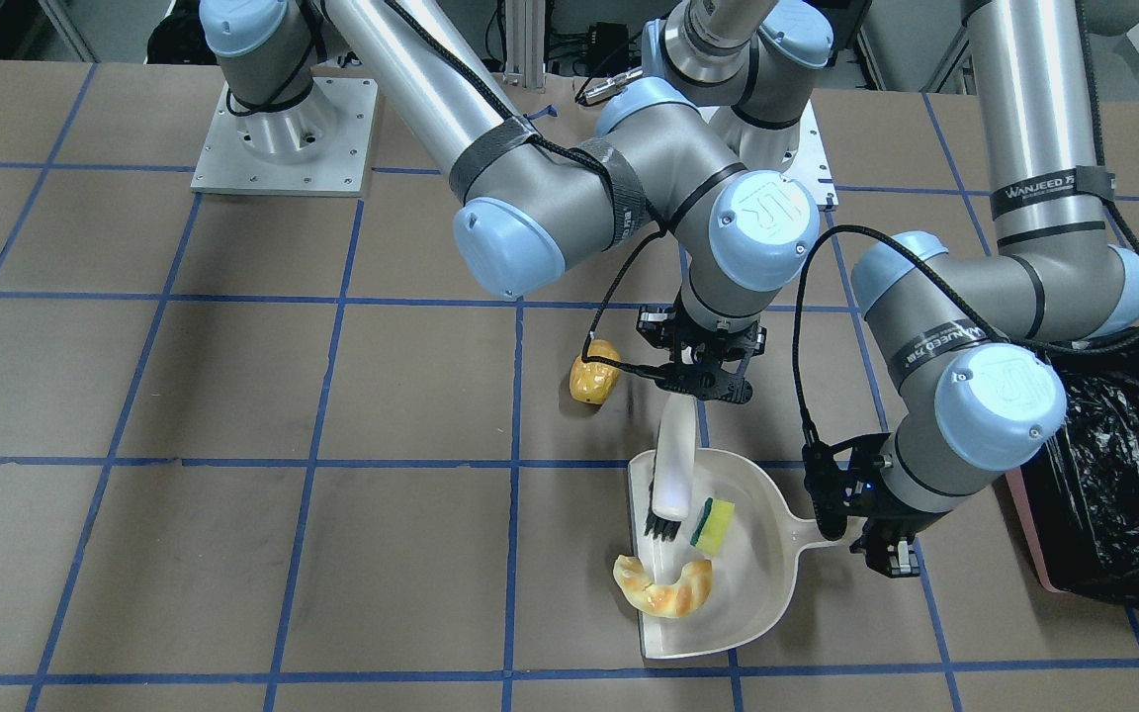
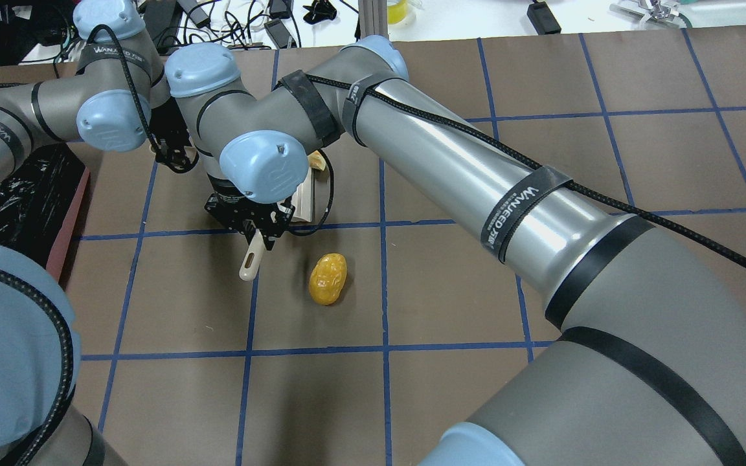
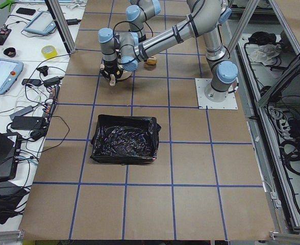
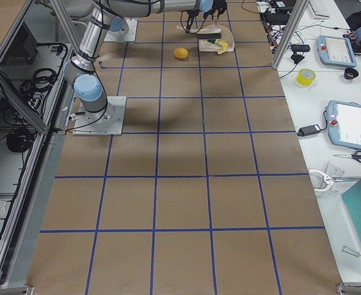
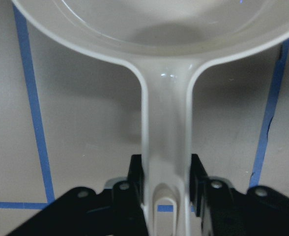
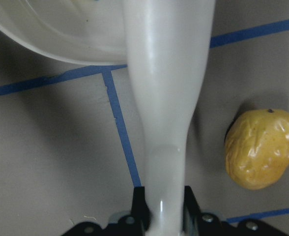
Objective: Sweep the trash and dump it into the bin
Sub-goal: 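Sweep the yellow potato into the dustpan with the right gripper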
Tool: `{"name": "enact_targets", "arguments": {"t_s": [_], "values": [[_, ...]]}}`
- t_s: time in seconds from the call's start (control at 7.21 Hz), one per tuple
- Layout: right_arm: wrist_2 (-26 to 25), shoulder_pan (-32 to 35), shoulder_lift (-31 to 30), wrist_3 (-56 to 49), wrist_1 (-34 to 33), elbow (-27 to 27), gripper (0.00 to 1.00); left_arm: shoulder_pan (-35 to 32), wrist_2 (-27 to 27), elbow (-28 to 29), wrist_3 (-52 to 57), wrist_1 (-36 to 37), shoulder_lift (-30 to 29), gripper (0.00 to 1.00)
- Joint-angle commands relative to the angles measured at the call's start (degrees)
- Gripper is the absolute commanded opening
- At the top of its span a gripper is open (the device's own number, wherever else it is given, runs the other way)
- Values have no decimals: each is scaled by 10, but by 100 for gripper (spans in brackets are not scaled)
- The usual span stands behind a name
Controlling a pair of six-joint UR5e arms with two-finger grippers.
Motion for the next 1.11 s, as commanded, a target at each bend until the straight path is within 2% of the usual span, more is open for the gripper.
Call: {"name": "enact_targets", "arguments": {"t_s": [0.0, 0.14, 0.28, 0.42, 0.55, 0.83, 0.97], "values": [[-38, -18, -25, -14, 40, 8, 0, 2, 0, -3, 10, -3, 6, 0], [-64, -25, -30, -24, 64, 10, 0, 2, 0, -6, 10, -3, 7, 0], [-68, -36, -38, -25, 101, 17, 0, 9, 2, -17, 30, -1, 11, 0], [-62, -42, -61, -20, 99, 53, 0, 19, 3, -29, 53, -3, 25, 0], [-55, -53, -97, -20, 72, 114, 0, 40, 2, -56, 53, -10, 49, 0], [-51, -51, -175, -12, -49, 267, 0, 46, 16, -116, -8, -8, 101, 0], [-32, -46, -193, 8, -91, 314, 0, 46, 18, -152, -26, -7, 130, 0]]}}
